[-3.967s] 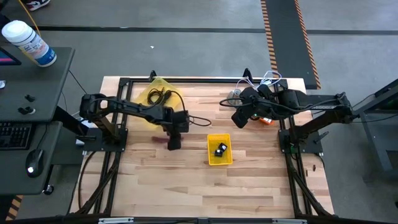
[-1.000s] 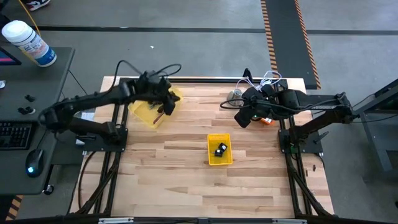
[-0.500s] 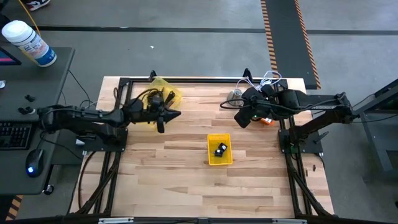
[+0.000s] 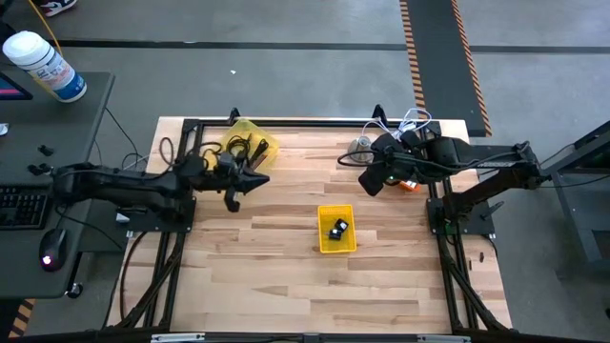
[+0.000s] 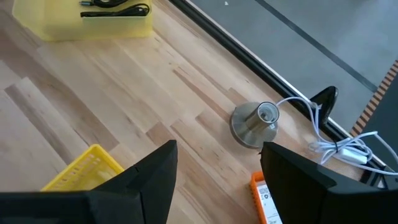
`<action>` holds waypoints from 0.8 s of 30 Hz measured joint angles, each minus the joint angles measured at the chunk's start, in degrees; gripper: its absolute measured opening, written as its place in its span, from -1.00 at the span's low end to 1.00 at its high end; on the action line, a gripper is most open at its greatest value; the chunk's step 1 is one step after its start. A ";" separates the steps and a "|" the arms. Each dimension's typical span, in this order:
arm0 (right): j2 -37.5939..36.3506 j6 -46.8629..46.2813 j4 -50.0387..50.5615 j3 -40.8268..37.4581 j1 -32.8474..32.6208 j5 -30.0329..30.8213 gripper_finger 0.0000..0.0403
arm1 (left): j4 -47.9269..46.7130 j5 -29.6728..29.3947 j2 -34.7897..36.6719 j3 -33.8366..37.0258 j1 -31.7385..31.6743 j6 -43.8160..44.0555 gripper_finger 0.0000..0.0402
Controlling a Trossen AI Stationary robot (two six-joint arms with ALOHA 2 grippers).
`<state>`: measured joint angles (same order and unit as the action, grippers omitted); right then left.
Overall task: Pick and place items into bin
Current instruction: Return to Home Position
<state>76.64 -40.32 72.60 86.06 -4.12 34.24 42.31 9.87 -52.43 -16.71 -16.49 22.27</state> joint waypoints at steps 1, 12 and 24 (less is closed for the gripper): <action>0.00 -0.02 0.02 0.00 0.00 -0.11 0.09 | -1.72 -0.16 2.04 0.00 0.02 -0.80 -1.00; 0.47 4.22 -4.77 -0.01 0.26 -6.43 0.09 | -25.97 -2.82 19.93 -0.02 0.00 -3.88 -1.00; 8.31 11.98 -14.54 -0.02 0.31 -24.41 -0.22 | -28.82 -3.30 33.79 7.45 0.00 -3.20 -1.00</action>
<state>84.95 -28.34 58.05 86.04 -3.81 9.84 13.49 6.57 -18.64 -9.26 -16.49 19.07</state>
